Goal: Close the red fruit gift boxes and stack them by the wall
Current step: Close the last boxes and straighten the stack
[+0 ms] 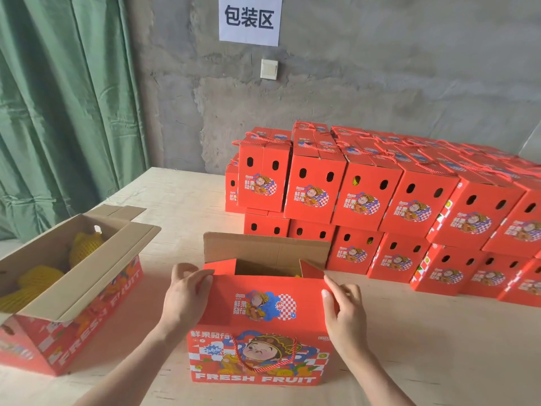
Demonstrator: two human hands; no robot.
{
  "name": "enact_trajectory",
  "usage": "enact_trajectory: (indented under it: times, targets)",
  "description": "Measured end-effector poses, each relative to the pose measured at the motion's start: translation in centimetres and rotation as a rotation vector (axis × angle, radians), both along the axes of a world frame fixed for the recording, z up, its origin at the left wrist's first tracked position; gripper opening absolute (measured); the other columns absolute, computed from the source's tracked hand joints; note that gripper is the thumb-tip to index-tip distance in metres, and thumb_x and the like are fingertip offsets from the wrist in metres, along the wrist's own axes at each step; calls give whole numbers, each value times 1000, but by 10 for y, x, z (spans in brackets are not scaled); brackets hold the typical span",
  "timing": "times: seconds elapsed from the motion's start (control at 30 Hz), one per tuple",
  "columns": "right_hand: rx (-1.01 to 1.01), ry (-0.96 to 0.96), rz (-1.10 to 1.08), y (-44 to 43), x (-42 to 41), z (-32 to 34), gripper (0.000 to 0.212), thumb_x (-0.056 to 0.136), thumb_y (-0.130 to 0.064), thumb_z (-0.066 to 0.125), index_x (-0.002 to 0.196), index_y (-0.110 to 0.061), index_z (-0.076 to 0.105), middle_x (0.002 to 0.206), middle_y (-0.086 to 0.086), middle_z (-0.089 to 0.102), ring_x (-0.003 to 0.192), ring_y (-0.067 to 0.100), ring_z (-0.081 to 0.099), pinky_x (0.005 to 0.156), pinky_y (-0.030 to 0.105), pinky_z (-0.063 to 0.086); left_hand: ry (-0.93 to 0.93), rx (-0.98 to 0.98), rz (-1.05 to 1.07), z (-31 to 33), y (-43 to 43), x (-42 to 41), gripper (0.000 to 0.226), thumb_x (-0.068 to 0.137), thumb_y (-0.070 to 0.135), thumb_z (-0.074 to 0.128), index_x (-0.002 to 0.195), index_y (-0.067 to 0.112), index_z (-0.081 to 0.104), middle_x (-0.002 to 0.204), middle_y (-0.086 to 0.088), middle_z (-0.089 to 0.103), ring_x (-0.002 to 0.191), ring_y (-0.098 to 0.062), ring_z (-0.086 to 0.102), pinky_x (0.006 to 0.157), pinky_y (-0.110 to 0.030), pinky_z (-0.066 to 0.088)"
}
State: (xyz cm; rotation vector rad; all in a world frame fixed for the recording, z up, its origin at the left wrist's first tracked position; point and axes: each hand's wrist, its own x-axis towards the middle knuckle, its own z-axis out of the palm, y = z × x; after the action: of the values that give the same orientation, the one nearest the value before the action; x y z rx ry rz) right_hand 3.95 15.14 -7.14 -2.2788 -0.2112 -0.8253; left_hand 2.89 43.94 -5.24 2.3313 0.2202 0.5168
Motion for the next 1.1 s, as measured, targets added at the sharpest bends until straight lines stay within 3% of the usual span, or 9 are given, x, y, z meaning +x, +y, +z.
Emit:
enact_trajectory:
  times: [0.07, 0.2, 0.3, 0.43, 0.57, 0.8, 0.93, 1.0, 1.1]
  targets:
    - [-72, -54, -38, 0, 3, -3, 28, 77, -1, 74, 105, 2, 72, 88, 12, 54, 67, 15, 56, 57, 12, 47, -16, 50, -19, -4, -1, 0, 22, 94, 13, 56, 108, 11, 72, 111, -8, 53, 94, -30, 57, 81, -37, 48]
    - [-232, -47, -6, 2, 11, -2, 23, 78, -3, 75, 100, 2, 73, 97, 13, 64, 91, 27, 62, 72, 40, 58, -48, 143, -33, -14, -6, -2, 20, 93, 8, 57, 105, 7, 74, 106, -9, 64, 93, -34, 52, 82, -40, 45]
    - [-375, -19, 98, 0, 12, 3, 24, 83, -10, 69, 106, -2, 72, 90, 6, 64, 84, 25, 61, 71, 44, 56, -78, 207, -36, -16, -11, -7, 33, 95, 29, 49, 100, 6, 73, 101, -9, 65, 90, -34, 52, 80, -45, 49]
    - [-549, 213, 89, 8, 7, 10, 66, 90, -63, 30, 116, -11, 62, 107, 2, 53, 101, 20, 48, 96, 37, 40, -86, 391, -39, -14, -15, -10, 55, 87, 51, 34, 88, 11, 71, 91, -3, 63, 87, -31, 55, 77, -46, 50]
    - [-681, 311, 108, 14, 5, 6, 94, 78, -79, -6, 137, -22, 38, 117, -1, 41, 108, 17, 37, 102, 33, 30, -71, 409, -93, -13, -12, -7, 71, 93, 61, 16, 88, 14, 68, 88, 1, 58, 80, -27, 53, 76, -42, 46]
    - [-623, 255, 107, 15, 7, 3, 70, 87, -71, 6, 123, -27, 48, 104, -3, 44, 100, 17, 41, 92, 33, 34, -127, 730, -304, -6, -4, -6, 86, 82, 81, 19, 99, 12, 68, 85, -1, 54, 77, -24, 58, 92, -44, 37]
    - [-594, 251, 109, 14, 9, 1, 66, 89, -68, 11, 123, -27, 51, 102, -1, 47, 99, 17, 43, 90, 34, 38, 48, 814, -389, 6, -10, -7, 108, 58, 97, 25, 111, 13, 64, 94, 4, 56, 83, -15, 58, 81, -34, 52]
    - [-569, 222, 104, 15, 9, 0, 62, 91, -66, 17, 120, -26, 54, 98, -1, 49, 95, 18, 45, 87, 36, 41, 160, 807, -405, 4, -11, -3, 117, 53, 99, 21, 137, 21, 44, 114, 3, 47, 104, -16, 48, 96, -34, 42]
    - [-532, 197, 90, 15, 9, 0, 56, 91, -63, 25, 115, -25, 58, 93, -2, 49, 91, 17, 46, 82, 35, 45, 219, 768, -412, -5, -6, 1, 118, 50, 101, 15, 144, 31, 25, 123, 8, 33, 116, -11, 32, 107, -29, 26]
